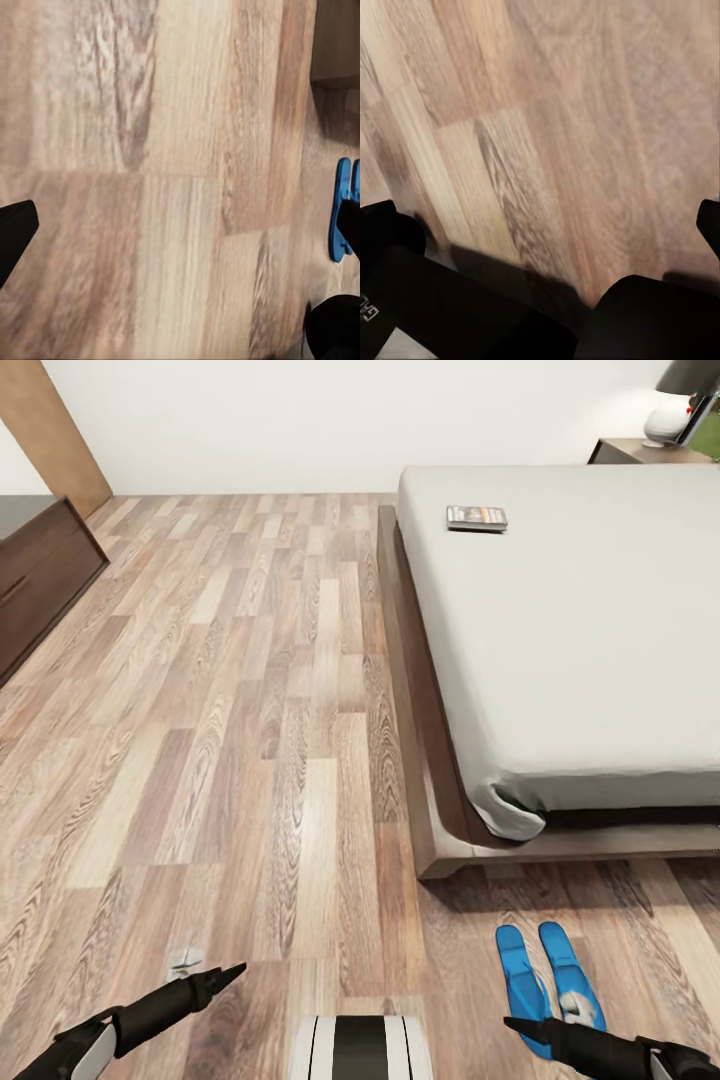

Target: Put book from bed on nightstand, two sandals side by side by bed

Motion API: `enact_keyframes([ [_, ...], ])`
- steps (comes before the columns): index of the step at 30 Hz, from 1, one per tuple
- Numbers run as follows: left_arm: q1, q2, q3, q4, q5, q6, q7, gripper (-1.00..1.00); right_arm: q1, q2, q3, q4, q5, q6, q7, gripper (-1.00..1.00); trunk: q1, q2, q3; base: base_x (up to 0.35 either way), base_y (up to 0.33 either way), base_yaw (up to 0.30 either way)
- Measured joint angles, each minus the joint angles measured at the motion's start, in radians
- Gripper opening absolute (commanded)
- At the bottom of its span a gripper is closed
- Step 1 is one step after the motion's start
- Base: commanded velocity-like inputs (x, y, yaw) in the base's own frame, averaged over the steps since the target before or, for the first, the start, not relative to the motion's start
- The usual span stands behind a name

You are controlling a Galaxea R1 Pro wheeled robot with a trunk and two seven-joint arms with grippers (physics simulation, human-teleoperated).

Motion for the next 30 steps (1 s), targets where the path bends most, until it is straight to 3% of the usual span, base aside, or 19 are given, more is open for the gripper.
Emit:
enact_keyframes([
  [4,0.0,-0.002,-0.001,0.011,0.0,-0.017,0.0,1.0,0.0,0.004,0.002,0.051,-0.016,-0.028,0.001,1.0,-0.002,0.001,0.015,0.0,0.0,0.0],
  [24,0.0,-0.008,-0.002,0.015,-0.004,-0.02,0.005,1.0,0.0,0.009,0.003,0.061,-0.016,-0.042,0.0,1.0,-0.011,0.006,0.093,0.0,0.0,0.0],
  [30,0.0,-0.009,-0.003,0.041,-0.006,-0.021,0.007,1.0,0.0,0.009,0.003,0.061,-0.015,-0.124,-0.002,1.0,-0.013,0.007,0.116,0.0,0.0,0.0],
])
